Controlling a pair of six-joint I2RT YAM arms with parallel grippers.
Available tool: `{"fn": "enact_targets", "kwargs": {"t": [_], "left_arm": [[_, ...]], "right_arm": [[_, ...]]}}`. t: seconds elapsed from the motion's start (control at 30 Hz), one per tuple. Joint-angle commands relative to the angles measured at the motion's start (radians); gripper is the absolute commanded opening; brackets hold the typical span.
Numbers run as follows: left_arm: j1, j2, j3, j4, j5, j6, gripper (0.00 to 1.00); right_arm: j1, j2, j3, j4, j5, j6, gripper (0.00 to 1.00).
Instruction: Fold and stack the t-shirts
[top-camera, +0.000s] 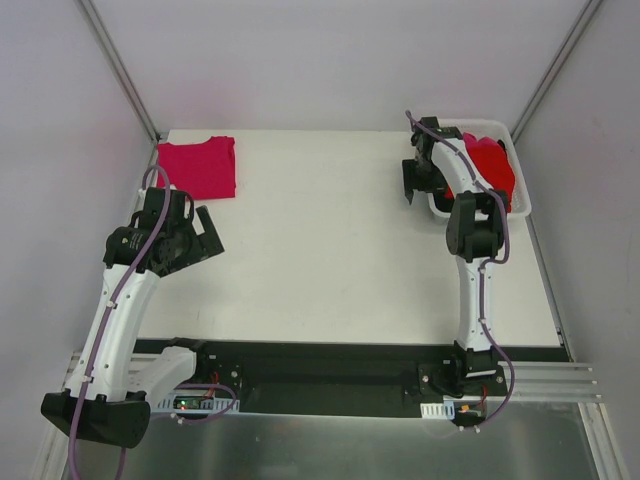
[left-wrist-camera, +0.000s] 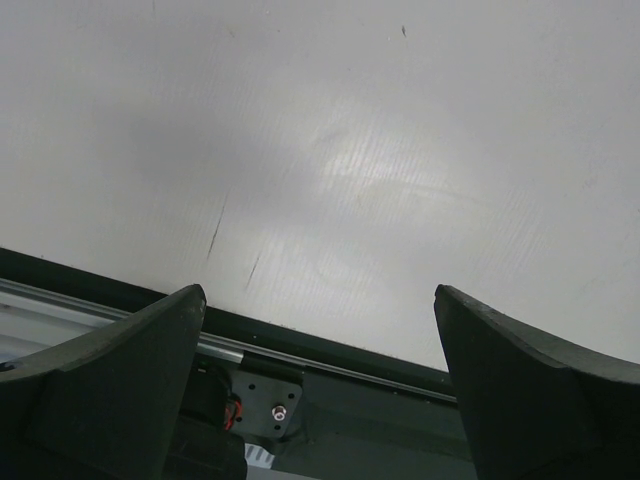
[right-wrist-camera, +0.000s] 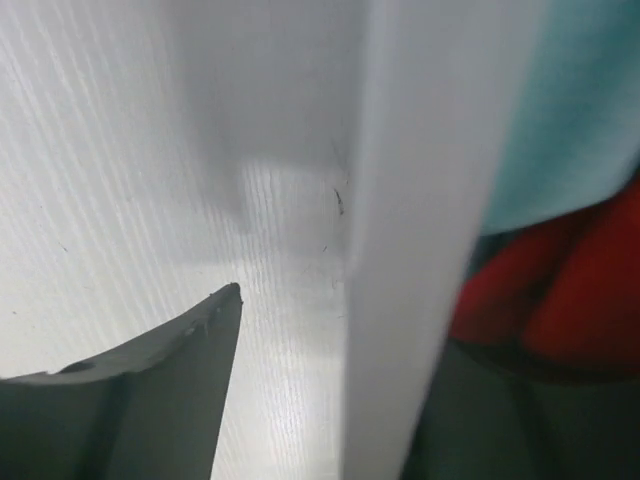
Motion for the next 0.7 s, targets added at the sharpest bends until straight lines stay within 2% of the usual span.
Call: {"fn": "enact_targets", "kwargs": {"t": [0.0,0.07,0.67], "left_arm": [[-0.012,0.003,0.029,-0.023,-0.021,-0.015,0.99],[-0.012,0.007,0.023,-0.023,-0.021,-0.015,0.99],[-0.021,0.004,-0.011,-0.012,-0.024,-0.020,0.99]], "right_arm": [[-0.004,-0.001,-0.020,-0.076,-0.020,0.019,0.71],[-0.007,-0.031,-0.008,-0.079,0.002,0.011,0.82],[0.012,-0.214,0.083,-0.116,0.080,0.008,0.81]]}}
